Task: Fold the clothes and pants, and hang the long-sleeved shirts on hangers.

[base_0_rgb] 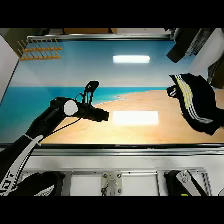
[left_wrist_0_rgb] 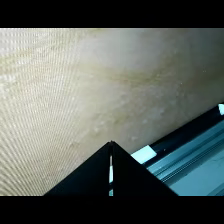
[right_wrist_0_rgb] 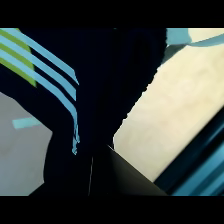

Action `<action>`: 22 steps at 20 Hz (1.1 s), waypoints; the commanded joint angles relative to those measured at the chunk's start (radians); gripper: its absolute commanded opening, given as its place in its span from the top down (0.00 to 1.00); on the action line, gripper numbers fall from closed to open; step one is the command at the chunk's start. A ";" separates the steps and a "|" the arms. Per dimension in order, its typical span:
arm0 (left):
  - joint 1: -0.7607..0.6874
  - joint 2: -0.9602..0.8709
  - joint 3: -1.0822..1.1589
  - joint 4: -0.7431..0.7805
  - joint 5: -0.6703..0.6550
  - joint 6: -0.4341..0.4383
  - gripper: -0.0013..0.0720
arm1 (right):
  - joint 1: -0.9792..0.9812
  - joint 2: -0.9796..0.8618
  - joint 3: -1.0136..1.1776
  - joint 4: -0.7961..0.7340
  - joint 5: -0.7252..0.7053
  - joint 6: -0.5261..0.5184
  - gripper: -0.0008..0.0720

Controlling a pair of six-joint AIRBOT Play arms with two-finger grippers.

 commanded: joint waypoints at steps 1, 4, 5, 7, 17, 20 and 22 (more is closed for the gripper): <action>-0.001 0.000 0.000 0.002 0.001 0.000 0.97 | -0.030 0.043 -0.120 -0.063 0.056 0.040 0.98; -0.001 0.000 0.000 0.003 0.002 0.000 0.97 | -0.030 0.060 -0.138 -0.138 0.085 0.040 0.98; 0.000 0.000 0.000 0.003 0.003 0.000 0.97 | -0.030 0.060 -0.138 -0.151 0.100 0.040 0.98; -0.001 0.000 0.000 0.003 0.002 0.000 0.97 | -0.030 0.060 -0.138 -0.174 0.119 0.039 0.87; -0.001 0.000 0.000 0.002 0.010 0.000 0.97 | 0.286 0.203 -0.006 0.056 0.016 -0.125 0.40; -0.001 0.000 0.000 0.002 0.008 0.000 0.97 | 0.597 0.205 -0.006 0.106 0.015 -0.142 0.39; -0.001 0.000 0.000 0.002 0.008 0.000 0.97 | 0.780 0.203 -0.008 0.107 -0.019 -0.142 0.39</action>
